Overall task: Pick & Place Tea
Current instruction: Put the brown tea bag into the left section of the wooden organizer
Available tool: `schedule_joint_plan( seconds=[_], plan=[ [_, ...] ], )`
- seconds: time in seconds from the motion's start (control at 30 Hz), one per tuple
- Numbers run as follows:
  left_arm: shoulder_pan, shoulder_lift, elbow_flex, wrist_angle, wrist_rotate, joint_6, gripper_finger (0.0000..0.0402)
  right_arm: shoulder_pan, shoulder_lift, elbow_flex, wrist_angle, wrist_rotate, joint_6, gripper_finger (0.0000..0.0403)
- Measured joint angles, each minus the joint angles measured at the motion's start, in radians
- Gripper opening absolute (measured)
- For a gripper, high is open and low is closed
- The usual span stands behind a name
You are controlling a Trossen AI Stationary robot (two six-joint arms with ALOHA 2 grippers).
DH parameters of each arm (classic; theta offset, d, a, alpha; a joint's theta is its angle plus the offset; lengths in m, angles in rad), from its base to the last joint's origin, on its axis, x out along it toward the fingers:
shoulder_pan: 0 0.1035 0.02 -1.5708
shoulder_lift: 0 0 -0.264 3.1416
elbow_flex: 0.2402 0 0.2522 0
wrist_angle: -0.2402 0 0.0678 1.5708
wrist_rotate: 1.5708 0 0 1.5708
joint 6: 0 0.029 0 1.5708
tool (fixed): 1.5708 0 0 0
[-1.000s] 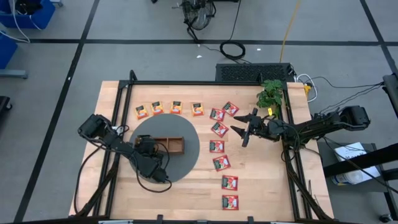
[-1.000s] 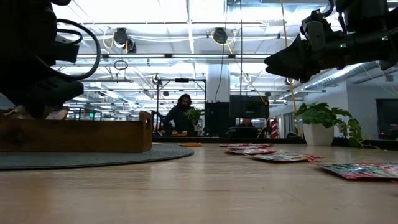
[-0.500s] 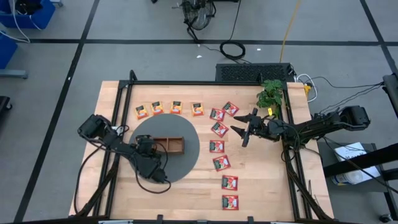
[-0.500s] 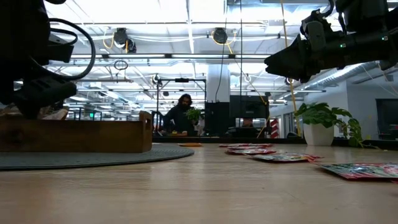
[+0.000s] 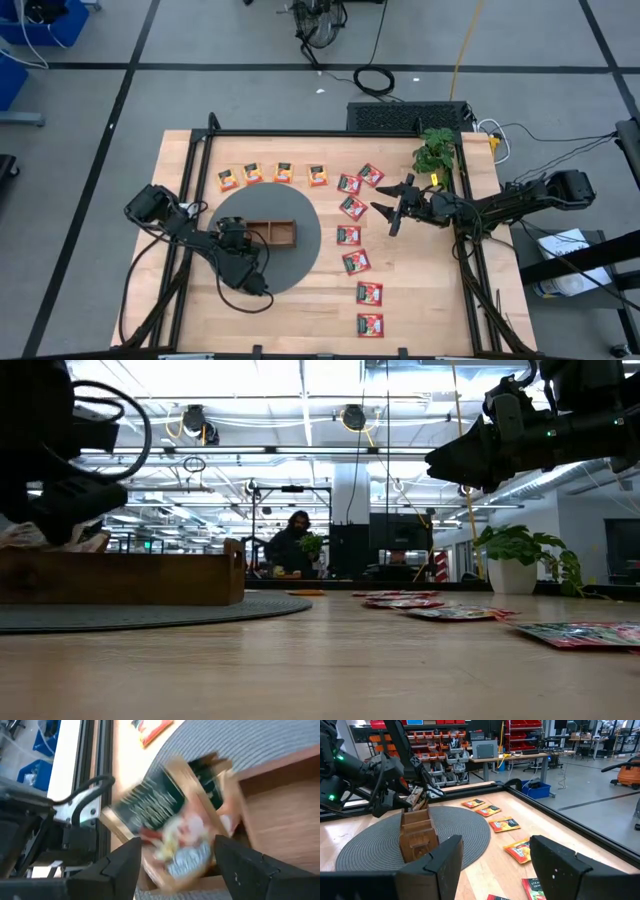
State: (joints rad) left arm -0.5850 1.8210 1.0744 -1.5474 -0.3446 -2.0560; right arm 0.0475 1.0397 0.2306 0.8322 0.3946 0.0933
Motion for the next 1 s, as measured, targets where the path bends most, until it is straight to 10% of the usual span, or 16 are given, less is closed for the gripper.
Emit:
schedule_joint_plan(
  seconds=[0.53, 1.0],
  plan=[
    [-0.031, -0.001, 0.06, -0.024, -0.036, -0.014, 0.0228, 0.0, 0.0, 0.0, -0.008, 0.0, 0.0, 0.0212],
    [-0.092, -0.198, -0.009, 0.027, 0.049, 0.011, 0.0056, 0.0, 0.0, 0.0, -0.007, -0.003, 0.009, 0.0212]
  ],
)
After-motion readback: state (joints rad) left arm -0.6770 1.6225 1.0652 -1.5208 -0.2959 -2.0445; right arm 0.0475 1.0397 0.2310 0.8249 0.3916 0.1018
